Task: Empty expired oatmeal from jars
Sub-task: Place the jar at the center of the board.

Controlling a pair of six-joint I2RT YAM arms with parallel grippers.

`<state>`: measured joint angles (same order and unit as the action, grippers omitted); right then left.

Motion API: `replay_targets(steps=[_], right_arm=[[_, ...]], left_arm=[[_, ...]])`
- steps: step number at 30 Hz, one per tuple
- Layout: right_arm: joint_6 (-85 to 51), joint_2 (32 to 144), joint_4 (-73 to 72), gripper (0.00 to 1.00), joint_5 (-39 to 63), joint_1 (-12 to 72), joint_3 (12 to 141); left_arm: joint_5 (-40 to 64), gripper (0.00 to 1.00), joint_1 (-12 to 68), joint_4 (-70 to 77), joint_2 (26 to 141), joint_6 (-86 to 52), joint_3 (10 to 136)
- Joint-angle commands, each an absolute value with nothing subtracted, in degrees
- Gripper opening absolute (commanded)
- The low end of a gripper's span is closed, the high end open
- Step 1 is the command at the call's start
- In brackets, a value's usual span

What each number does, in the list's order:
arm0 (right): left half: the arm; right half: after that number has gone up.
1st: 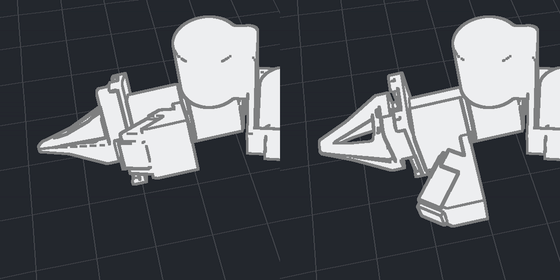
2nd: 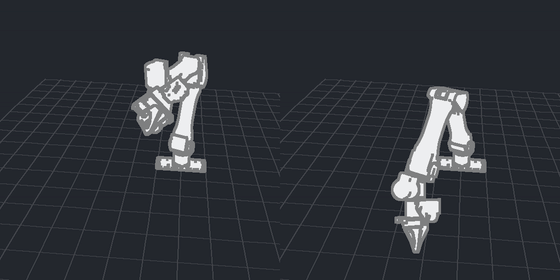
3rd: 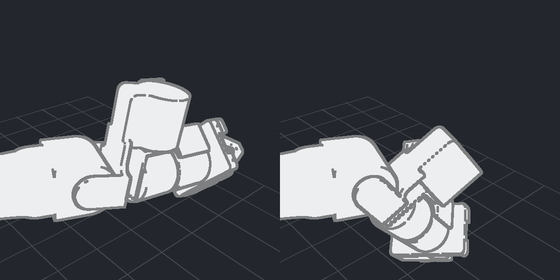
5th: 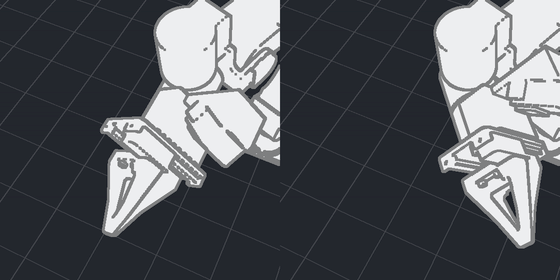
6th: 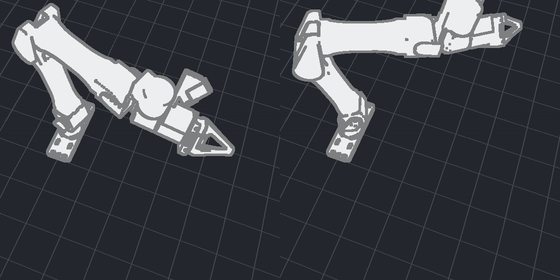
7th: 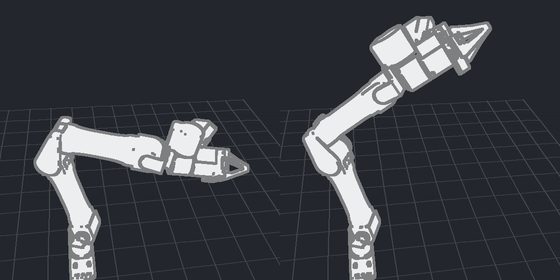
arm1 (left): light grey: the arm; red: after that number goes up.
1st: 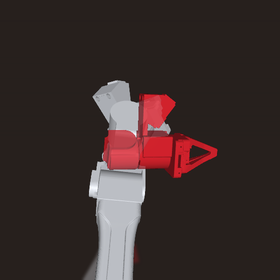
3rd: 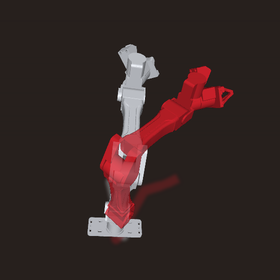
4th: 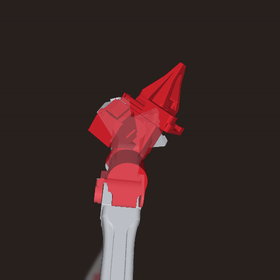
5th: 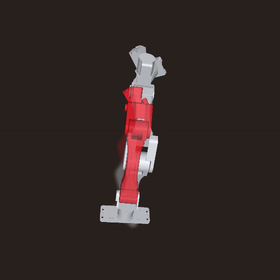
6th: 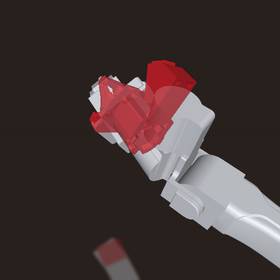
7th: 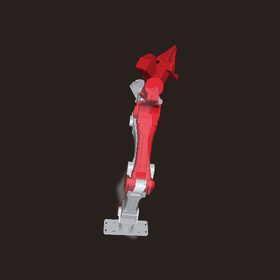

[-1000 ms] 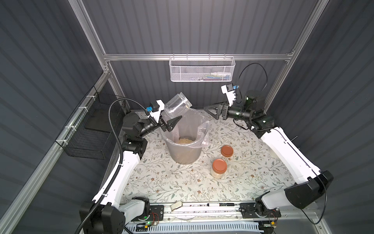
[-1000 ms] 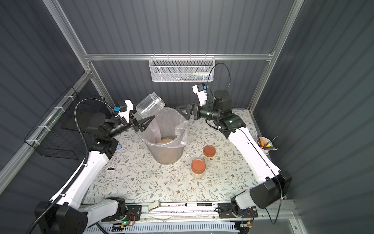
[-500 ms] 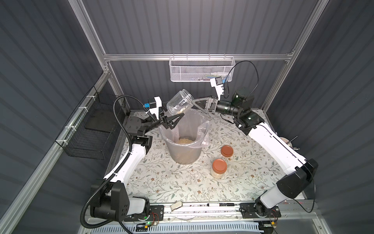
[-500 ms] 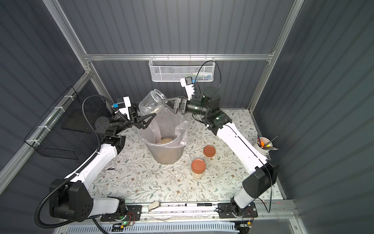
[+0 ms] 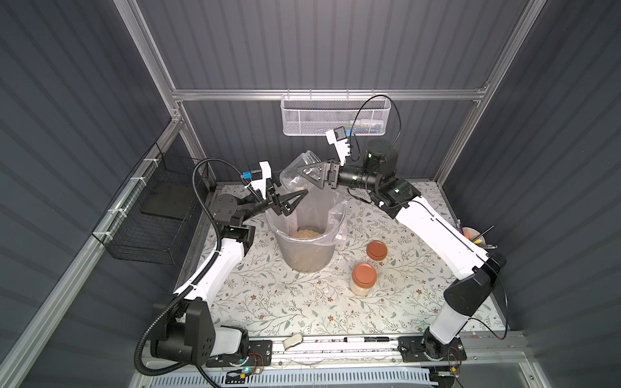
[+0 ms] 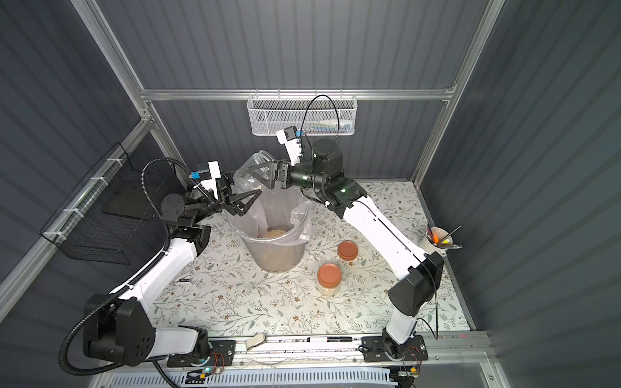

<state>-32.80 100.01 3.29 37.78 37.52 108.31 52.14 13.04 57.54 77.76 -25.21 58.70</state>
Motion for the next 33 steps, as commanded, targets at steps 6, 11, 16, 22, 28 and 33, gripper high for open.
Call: replay_targets(steps=[6, 11, 16, 22, 28, 33], right_arm=[[-32.70, 101.06, 5.01, 0.81, 35.82, 37.54, 109.78], [-32.92, 100.90, 6.22, 0.46, 35.00, 37.49, 109.78], [-31.05, 101.29, 10.84, 0.33, 31.37, 37.44, 112.18], [-24.56, 101.49, 24.09, 0.30, 21.31, 35.65, 119.80], [-16.04, 98.37, 39.08, 0.30, 7.73, 32.33, 125.64], [-10.38, 92.51, 46.37, 0.31, -5.09, 28.94, 118.60]], left_arm=[[50.53, 0.11, 13.45, 61.02, 76.77, -24.36, 58.72], [47.88, 0.99, 13.45, 55.32, 76.29, -21.59, 58.69], [46.09, 0.99, 13.49, 42.45, 73.34, -12.87, 59.50], [38.96, 1.00, 13.45, 16.59, 67.24, 3.23, 62.65], [21.40, 1.00, 13.45, -0.27, 63.42, 7.17, 69.02], [15.35, 1.00, 13.45, 0.16, 60.02, 6.48, 68.45]])
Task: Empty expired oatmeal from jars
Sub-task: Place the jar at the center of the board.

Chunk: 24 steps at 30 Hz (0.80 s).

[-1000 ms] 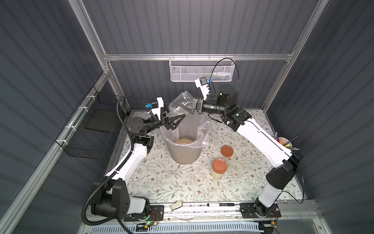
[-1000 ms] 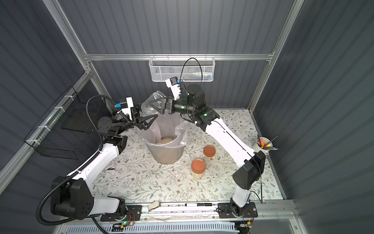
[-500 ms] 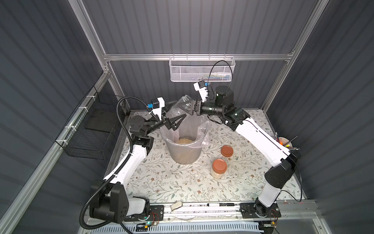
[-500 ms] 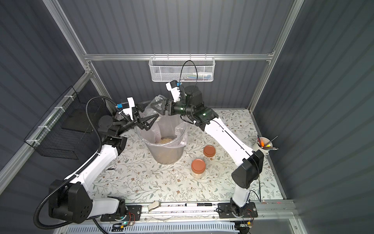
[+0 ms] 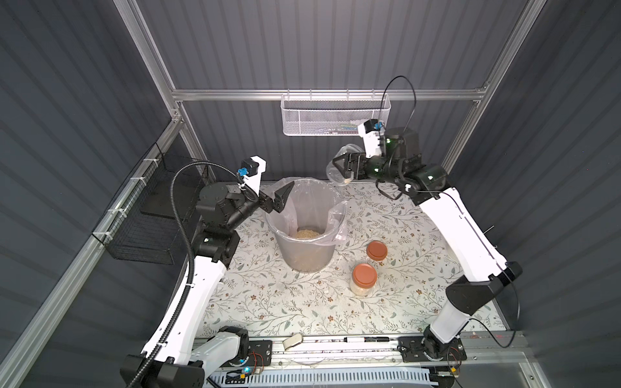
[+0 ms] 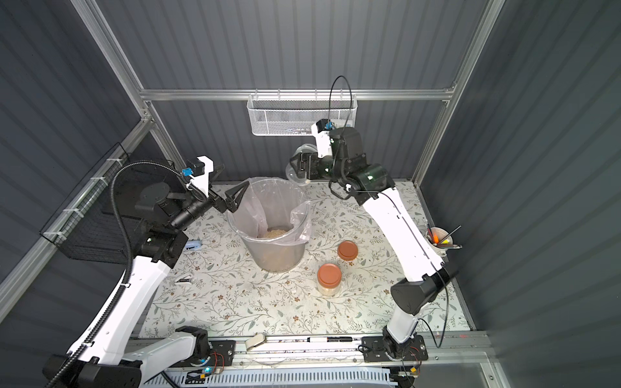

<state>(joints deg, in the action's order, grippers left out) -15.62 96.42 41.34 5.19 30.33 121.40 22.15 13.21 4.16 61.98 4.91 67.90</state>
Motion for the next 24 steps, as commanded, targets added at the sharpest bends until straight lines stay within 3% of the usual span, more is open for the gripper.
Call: replay_targets(steps=[1, 7, 12, 24], right_arm=[[-10.13, 90.70, 46.25, 0.31, -7.05, 27.81, 114.67], [-11.71, 81.74, 36.38, 0.29, -10.37, 19.81, 87.40], [-12.86, 81.11, 23.00, 0.33, -13.12, 16.29, 70.36], [-19.10, 86.85, -0.40, 0.31, -16.77, 12.28, 54.93]], left_arm=[[15.01, 1.00, 13.45, 0.35, 59.02, 6.35, 67.78], [11.66, 1.00, 13.36, -4.75, 53.86, 8.90, 64.99], [6.99, 1.00, 13.36, -11.10, 51.01, 6.72, 63.63], [-5.29, 0.99, 13.36, -11.77, 41.22, 2.15, 53.17]])
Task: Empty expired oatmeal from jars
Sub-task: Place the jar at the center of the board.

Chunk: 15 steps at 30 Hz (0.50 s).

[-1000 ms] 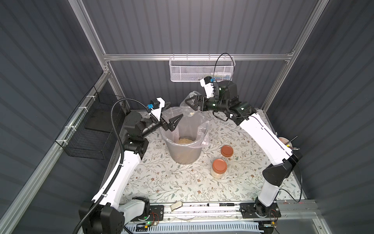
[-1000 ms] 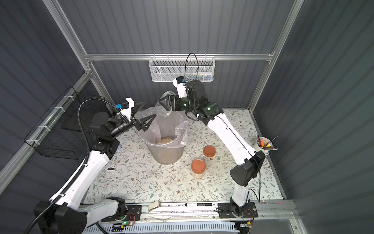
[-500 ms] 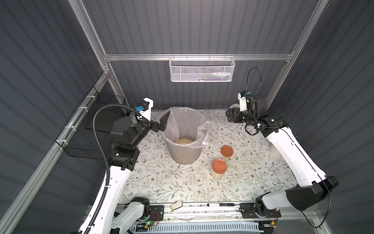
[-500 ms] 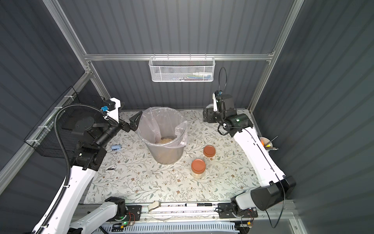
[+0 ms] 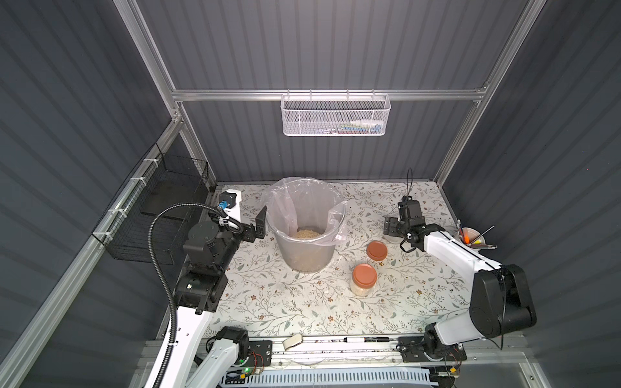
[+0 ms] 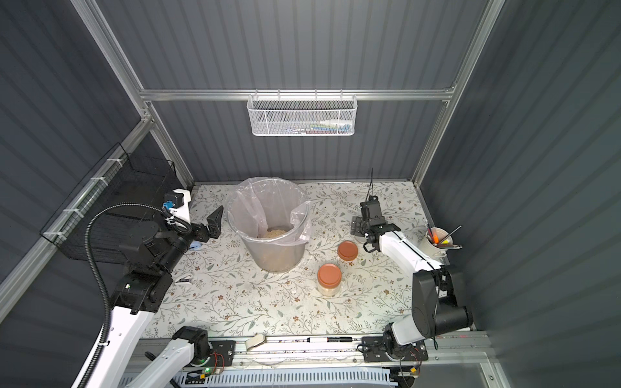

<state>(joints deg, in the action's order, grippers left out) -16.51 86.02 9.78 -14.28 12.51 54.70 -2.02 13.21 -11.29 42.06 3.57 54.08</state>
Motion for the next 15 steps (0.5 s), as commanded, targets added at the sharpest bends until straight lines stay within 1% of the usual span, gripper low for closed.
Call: replay_targets(steps=[1, 6, 11, 15], right_arm=[[-19.42, 87.51, -1.56, 0.31, -17.12, 12.29, 54.56], [-22.12, 91.73, -2.30, 0.33, -16.89, 11.54, 55.89], [-23.77, 95.67, -0.07, 0.34, -17.86, 11.34, 58.38], [-24.76, 97.09, -0.70, 0.36, -18.96, 11.34, 58.01]], left_arm=[[-5.19, 0.99, 13.36, -12.11, 41.35, 1.99, 53.09], [-4.07, 1.00, 13.36, -11.82, 42.66, 1.95, 52.16], [-3.45, 0.99, 13.36, -11.40, 43.75, 2.09, 51.70], [-4.11, 0.99, 13.36, -11.92, 43.78, 2.48, 51.71]])
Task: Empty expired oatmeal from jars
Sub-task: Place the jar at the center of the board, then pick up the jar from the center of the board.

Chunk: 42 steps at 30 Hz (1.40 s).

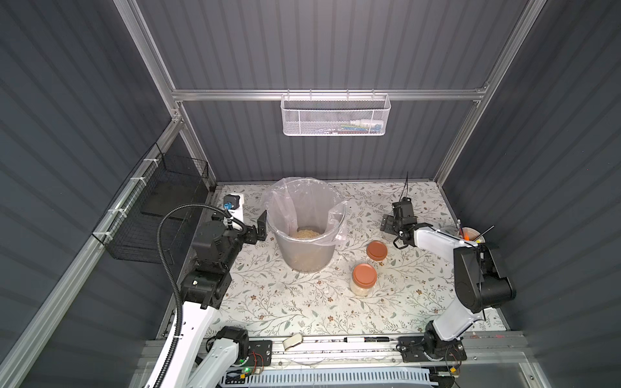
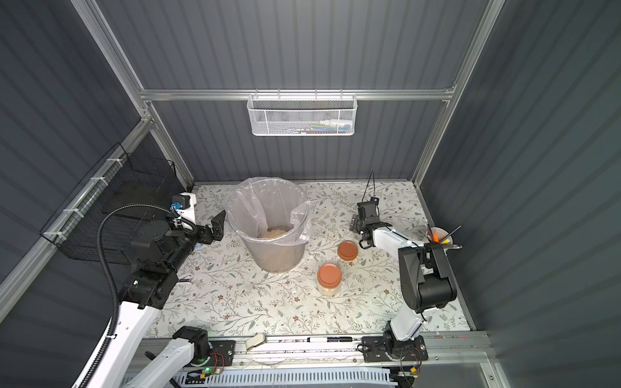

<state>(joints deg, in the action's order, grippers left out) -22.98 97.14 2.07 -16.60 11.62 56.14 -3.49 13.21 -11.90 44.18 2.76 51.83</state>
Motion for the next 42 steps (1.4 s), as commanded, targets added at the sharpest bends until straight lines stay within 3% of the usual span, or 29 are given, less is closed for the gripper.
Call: replay_targets(steps=[1, 8, 13, 22, 27, 31, 36, 42], right_arm=[[-24.78, 97.35, -0.83, 0.37, -18.98, 11.34, 57.91], [-25.05, 97.82, 1.11, 0.81, -18.90, 11.42, 58.19], [-23.70, 97.62, 2.72, 0.99, -19.28, 12.36, 58.94], [-20.73, 91.79, 13.15, 0.99, -17.78, 13.61, 63.45], [-17.58, 79.71, 24.41, 0.99, -17.99, 14.33, 63.18], [-14.74, 70.89, 32.13, 0.99, -7.97, 14.74, 62.75], [-10.28, 70.49, 46.97, 0.99, 2.72, 21.90, 68.39], [-8.27, 72.88, 61.34, 0.99, 4.16, 34.47, 70.86]], left_arm=[[-4.41, 1.00, 13.36, -12.00, 43.70, 2.58, 51.69], [-5.10, 0.99, 13.36, -12.74, 45.05, 4.22, 52.62], [-5.18, 0.99, 13.36, -12.18, 45.09, 4.39, 52.38], [-4.72, 1.00, 13.36, -14.51, 44.39, 4.73, 52.90], [2.32, 0.92, 13.36, -28.73, 44.11, 8.01, 53.55], [2.34, 0.92, 13.32, -34.79, 36.58, 8.19, 50.88], [3.12, 0.93, 13.37, -41.38, 27.31, 9.19, 50.87], [11.40, 0.88, 13.36, -42.98, 23.56, 5.27, 46.63]])
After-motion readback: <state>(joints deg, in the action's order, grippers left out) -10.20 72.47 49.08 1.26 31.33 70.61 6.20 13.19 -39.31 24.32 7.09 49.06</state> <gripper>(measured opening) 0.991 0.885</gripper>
